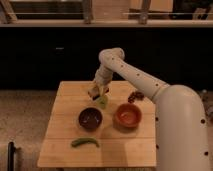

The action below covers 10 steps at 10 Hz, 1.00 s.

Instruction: Place eraser in plastic cup

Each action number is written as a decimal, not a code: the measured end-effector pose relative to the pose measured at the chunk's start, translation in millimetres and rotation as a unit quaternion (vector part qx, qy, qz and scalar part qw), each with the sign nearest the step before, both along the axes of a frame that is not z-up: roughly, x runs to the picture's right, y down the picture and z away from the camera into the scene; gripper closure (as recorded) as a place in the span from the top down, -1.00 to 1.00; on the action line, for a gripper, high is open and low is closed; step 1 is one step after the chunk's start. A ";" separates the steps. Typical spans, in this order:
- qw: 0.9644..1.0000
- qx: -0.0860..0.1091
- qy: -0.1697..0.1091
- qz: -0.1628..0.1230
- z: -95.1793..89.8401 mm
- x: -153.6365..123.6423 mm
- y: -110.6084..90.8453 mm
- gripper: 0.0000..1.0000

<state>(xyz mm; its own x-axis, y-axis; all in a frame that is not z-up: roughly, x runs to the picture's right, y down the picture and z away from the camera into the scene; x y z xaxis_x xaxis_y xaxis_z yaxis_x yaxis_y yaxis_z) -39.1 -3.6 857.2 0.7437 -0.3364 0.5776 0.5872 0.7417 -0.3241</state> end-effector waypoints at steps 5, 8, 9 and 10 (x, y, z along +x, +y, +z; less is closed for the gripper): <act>1.000 -0.009 0.013 -0.005 0.5 5.5 15.8 -1.00; 1.000 -0.016 0.019 -0.002 4.7 14.9 24.3 -1.00; 1.000 -0.020 0.020 -0.001 6.2 17.2 26.7 -1.00; 1.000 -0.022 0.019 -0.002 8.1 18.3 28.8 -1.00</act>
<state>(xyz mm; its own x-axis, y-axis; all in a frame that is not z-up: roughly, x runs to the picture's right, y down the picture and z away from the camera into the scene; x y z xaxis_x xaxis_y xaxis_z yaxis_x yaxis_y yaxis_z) -20.9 25.2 865.3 0.7639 -0.3135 0.5640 0.5767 0.7239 -0.3787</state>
